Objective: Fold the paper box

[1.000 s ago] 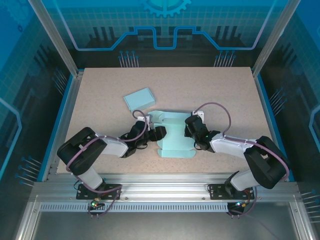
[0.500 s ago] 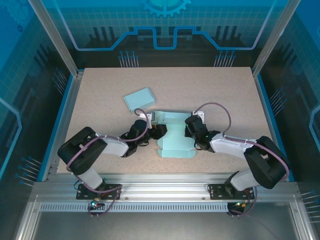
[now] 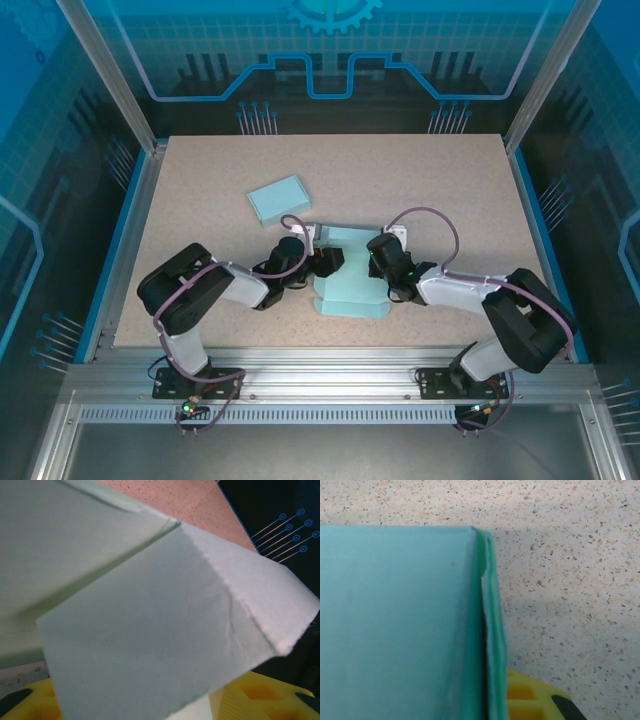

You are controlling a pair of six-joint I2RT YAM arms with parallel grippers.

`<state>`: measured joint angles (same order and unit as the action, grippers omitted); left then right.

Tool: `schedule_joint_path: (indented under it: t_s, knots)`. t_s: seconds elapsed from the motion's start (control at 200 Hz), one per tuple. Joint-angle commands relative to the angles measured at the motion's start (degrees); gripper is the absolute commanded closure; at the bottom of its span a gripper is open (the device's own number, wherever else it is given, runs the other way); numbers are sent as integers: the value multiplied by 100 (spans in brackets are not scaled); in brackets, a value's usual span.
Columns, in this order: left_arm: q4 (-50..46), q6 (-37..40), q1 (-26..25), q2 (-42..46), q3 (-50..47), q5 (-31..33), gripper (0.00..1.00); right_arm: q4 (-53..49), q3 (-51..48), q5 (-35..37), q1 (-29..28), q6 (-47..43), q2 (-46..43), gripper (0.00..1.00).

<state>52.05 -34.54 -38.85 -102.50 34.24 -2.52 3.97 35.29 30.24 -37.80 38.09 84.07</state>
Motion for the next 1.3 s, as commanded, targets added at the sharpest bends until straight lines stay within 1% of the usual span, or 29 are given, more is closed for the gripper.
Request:
schedule_joint_path:
  t_s: [0.0,0.125,0.26,0.39,0.465,0.54,0.595,0.71,0.76,0.8,0.916,0.981,1.071,1.161,1.296]
  knots:
    - [384,-1,-31,181,-99,-327,49,41,133,64,-148,120,23,100]
    - [240,73,-32,718,-420,-526,48,-75,188,225,-139,120,30,100]
    - [-85,97,-39,1510,-800,-859,45,-108,236,273,-131,86,43,100]
    - [-764,190,-41,2382,-991,-1136,44,-132,269,300,-123,82,44,100]
    - [-1317,334,-43,2953,-1028,-1071,43,-125,269,278,-120,76,22,100]
    - [-1963,570,-44,3621,-1018,-780,43,-124,277,243,-119,59,21,100]
    - [-2608,847,-34,4164,-924,-384,42,-134,277,217,-119,63,17,100]
    - [-3904,1500,19,5043,-648,1058,42,-98,242,151,-115,69,0,100]
    - [-4400,1627,174,5267,-504,1640,42,-73,233,120,-121,51,-12,100]
    - [-4658,1675,373,5399,-440,1933,42,-64,233,85,-122,42,-22,100]
    - [-5092,1523,1165,5496,-350,2262,40,-20,240,9,-121,11,-31,100]
    - [-5127,1426,1604,5374,-378,2212,38,-26,247,-22,-120,-3,-31,100]
    - [-5064,1306,2072,5065,-399,2012,37,-27,246,-12,-117,-20,-27,100]
    - [-4886,1299,2303,4613,-409,1762,37,-28,248,-18,-115,-20,-30,100]
    - [-4520,1481,2321,3959,-424,1335,36,-61,285,-29,-112,-29,-14,100]
